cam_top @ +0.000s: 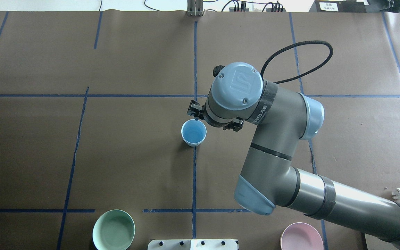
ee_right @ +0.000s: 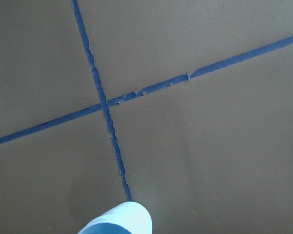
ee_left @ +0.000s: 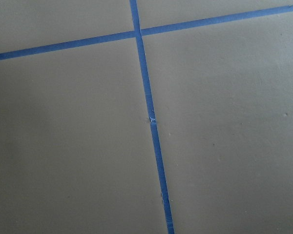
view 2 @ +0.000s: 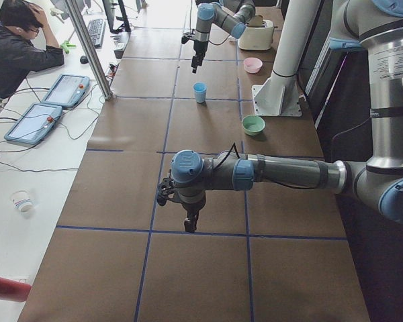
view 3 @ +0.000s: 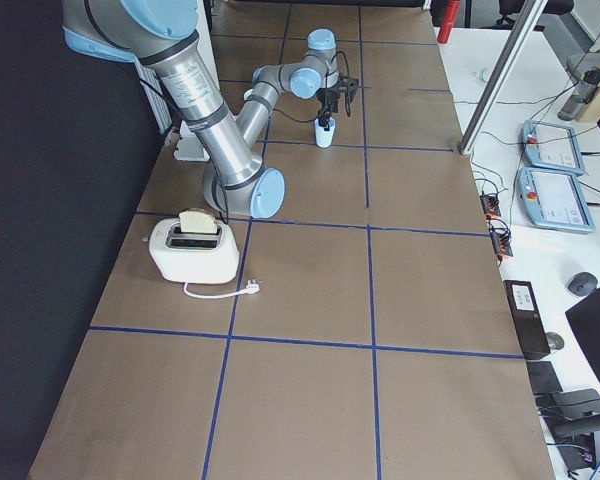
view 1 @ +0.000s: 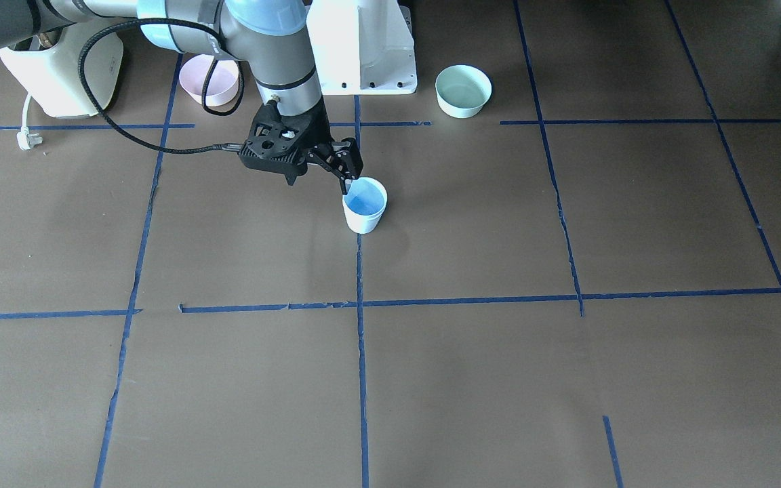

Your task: Stack blue cups with both arms

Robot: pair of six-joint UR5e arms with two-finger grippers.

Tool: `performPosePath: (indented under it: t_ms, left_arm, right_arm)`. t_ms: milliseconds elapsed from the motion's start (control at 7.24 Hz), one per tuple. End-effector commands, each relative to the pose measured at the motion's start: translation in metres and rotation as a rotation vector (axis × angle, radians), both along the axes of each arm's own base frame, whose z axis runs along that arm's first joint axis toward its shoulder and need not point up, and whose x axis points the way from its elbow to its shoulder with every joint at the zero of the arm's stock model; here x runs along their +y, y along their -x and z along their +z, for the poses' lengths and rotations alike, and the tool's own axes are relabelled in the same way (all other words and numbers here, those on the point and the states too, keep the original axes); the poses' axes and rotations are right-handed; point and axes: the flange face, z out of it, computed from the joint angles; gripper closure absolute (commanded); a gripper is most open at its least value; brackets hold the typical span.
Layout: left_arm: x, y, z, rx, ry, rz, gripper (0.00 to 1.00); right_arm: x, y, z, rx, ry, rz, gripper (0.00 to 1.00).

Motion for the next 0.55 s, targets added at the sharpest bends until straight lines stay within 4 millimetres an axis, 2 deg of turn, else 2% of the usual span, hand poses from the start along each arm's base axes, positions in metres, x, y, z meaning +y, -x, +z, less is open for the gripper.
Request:
performPosePath:
  t_ms: [0, 138, 276, 415]
  left_arm:
    - [0.001, 0.000, 0.009, -0.008, 0.016, 0.003, 0.00]
    - [0.002, 0.000, 0.012, -0.008, 0.021, 0.003, 0.00]
    - [0.000, 0.000, 0.010, -0.009, 0.017, 0.002, 0.00]
    - [0.002, 0.001, 0.012, -0.009, 0.021, 0.002, 0.00]
  right_arm:
    - [-0.057, -0.078, 0.047, 0.001, -0.015, -0.109, 0.00]
    - [-0.087, -0.136, 0.087, 0.000, -0.050, -0.185, 0.00]
    - [-0.107, -0.197, 0.136, 0.013, -0.107, -0.254, 0.00]
    - [-0.114, -0.248, 0.189, 0.049, -0.162, -0.312, 0.00]
